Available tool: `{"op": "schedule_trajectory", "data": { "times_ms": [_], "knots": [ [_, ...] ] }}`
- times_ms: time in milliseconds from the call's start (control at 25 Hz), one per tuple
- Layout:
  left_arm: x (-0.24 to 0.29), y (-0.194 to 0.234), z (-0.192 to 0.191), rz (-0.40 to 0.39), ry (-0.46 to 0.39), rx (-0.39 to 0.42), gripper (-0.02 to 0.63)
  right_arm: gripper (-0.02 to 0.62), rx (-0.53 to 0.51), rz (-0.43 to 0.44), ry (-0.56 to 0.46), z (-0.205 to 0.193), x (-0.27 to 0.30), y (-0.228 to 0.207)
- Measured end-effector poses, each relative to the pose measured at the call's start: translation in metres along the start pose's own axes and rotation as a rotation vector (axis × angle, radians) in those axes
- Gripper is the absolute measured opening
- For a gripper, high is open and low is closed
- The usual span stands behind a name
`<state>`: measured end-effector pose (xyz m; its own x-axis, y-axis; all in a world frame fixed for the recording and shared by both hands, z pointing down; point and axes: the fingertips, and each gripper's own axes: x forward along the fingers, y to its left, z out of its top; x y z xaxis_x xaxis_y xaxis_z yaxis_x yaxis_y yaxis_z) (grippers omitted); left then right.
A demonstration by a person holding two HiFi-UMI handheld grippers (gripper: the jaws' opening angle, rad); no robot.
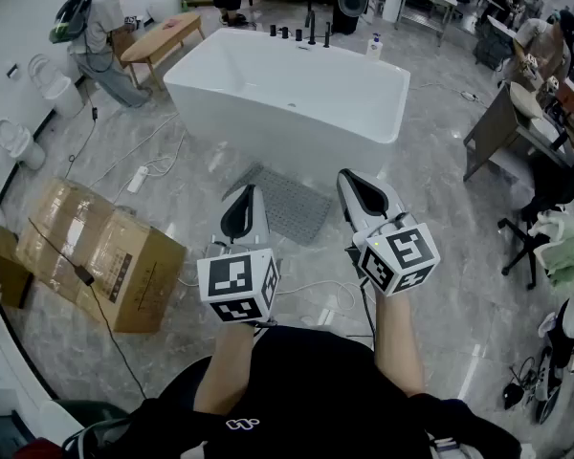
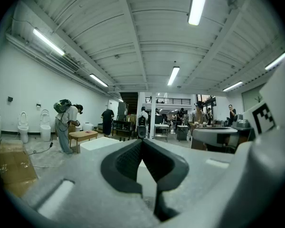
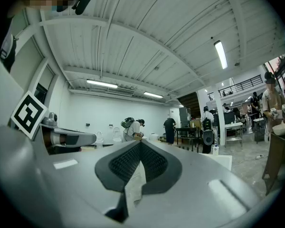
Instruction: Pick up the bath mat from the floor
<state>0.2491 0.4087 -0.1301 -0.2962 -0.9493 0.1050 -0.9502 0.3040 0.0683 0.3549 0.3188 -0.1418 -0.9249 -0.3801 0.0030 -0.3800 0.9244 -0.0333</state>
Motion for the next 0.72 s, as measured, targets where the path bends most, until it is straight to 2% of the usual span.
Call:
{"op": "schedule_trajectory", "data": {
  "times_ms": [440, 720],
  "knots": [
    [-0.007, 0.006, -0.005, 0.029, 0.016, -0.005, 0.003, 0.006, 0.028, -0.022, -0.067, 0.005, -0.007, -0.007],
    [-0.016, 0.025, -0.008, 0.074, 0.037, -0.006, 0.003, 0.006, 0.099, -0.04, -0.08, -0.002, -0.006, -0.014]
  ]
}}
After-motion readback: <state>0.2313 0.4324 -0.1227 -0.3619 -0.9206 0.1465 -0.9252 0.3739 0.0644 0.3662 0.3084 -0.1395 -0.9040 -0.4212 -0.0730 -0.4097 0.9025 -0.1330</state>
